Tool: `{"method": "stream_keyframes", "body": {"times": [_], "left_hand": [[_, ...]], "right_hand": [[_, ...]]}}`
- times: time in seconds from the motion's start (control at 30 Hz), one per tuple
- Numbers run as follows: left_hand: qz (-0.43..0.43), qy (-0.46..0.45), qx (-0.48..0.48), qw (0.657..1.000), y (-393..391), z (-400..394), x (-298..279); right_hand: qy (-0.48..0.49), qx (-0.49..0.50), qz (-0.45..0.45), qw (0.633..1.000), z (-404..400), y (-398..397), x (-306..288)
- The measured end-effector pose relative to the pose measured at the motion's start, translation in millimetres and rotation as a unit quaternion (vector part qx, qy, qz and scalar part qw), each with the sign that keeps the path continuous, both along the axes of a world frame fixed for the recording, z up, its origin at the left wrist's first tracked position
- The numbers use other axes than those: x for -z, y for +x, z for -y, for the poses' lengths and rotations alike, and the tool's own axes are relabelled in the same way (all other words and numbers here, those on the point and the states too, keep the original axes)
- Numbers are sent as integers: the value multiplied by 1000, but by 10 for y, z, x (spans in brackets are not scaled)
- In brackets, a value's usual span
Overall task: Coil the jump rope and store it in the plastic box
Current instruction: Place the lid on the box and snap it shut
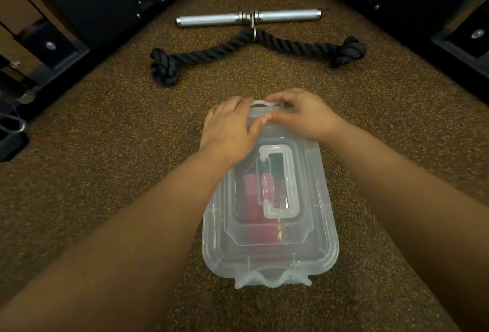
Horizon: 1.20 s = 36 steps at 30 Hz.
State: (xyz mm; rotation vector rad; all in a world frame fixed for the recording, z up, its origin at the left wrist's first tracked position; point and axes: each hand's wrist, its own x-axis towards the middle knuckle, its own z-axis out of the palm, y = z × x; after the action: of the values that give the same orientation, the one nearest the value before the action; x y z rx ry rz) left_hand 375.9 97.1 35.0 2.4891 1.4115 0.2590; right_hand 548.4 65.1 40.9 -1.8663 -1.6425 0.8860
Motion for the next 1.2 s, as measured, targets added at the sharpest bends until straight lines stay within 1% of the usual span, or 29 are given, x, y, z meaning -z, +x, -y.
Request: {"method": "stream_keyframes", "body": {"times": [0.07, 0.1, 0.23, 0.4, 0.53, 0.67, 0.73, 0.77, 0.83, 0.93, 1.0, 1.07, 1.2], "left_hand": [[18, -5, -9, 1000, 10, 2, 4], [25, -10, -17, 999, 13, 1, 2], [24, -39, -43, 998, 42, -24, -37], [67, -70, -67, 993, 48, -48, -51], [88, -72, -73, 991, 56, -61, -34], [126, -73, -86, 986, 57, -51, -11], [131, -67, -83, 986, 42, 2, -26], [117, -56, -77, 989, 31, 52, -34], [64, -33, -57, 996, 11, 215, -65], [-1, -47, -30, 998, -61, 604, -123], [-15, -69, -21, 997, -152, 906, -183], [-26, -84, -21, 996, -249, 1177, -245], [-75, -84, -12, 994, -389, 1499, -274]], "right_hand": [[12, -41, 87, 995, 10, -10, -44], [9, -55, 114, 992, 2, -26, -61], [-16, -65, 166, 984, -34, -89, -83], [23, -51, 176, 983, 16, -113, -85], [32, -44, 171, 984, 30, -117, -82], [68, -4, 159, 985, 89, -187, -61], [72, 8, 155, 985, 134, -212, -51], [72, 11, 157, 985, 163, -221, -44], [79, 11, 180, 981, 250, -250, -36], [93, -9, 240, 966, 519, -357, -35], [81, -55, 263, 960, 778, -440, -64], [63, -104, 268, 956, 1041, -491, -96], [39, -122, 277, 952, 1392, -579, -147]]}}
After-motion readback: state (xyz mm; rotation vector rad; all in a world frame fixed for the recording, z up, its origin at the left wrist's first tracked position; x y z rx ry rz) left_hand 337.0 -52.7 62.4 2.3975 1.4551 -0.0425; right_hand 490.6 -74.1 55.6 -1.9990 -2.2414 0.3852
